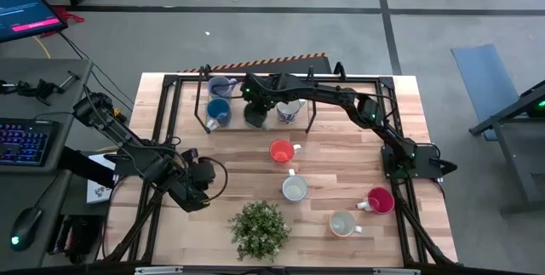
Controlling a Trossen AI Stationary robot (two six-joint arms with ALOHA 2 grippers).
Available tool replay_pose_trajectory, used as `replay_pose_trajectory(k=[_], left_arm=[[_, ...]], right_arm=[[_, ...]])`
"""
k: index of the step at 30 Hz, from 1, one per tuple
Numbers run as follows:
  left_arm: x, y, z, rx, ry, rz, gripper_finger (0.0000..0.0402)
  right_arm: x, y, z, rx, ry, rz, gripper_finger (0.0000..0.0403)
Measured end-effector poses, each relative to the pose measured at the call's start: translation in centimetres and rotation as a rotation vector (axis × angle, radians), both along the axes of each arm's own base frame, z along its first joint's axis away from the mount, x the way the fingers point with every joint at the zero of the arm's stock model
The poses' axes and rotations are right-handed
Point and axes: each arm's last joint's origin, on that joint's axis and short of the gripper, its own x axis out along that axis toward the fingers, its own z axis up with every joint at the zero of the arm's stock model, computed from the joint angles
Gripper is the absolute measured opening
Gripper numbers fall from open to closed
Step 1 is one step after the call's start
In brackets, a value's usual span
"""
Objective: Place coffee mugs
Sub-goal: Put the green mug on the shelf
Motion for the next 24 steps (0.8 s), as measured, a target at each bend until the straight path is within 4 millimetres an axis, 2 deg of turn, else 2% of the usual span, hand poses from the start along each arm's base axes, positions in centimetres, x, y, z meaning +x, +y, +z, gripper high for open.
replay_pose_trajectory(k=[14, 24], left_arm=[[0.0, 0.0, 0.0, -0.005, -0.004, 0.007, 0.0055], [0.1, 0.0, 0.0, 0.012, -0.018, 0.012, 0.0055]], right_arm=[[0.3, -1.0, 0.4, -0.012, -0.071, -0.028, 0.0084], [0.2, -0.9, 3.2, -0.025, -0.127, -0.021, 0.0085]])
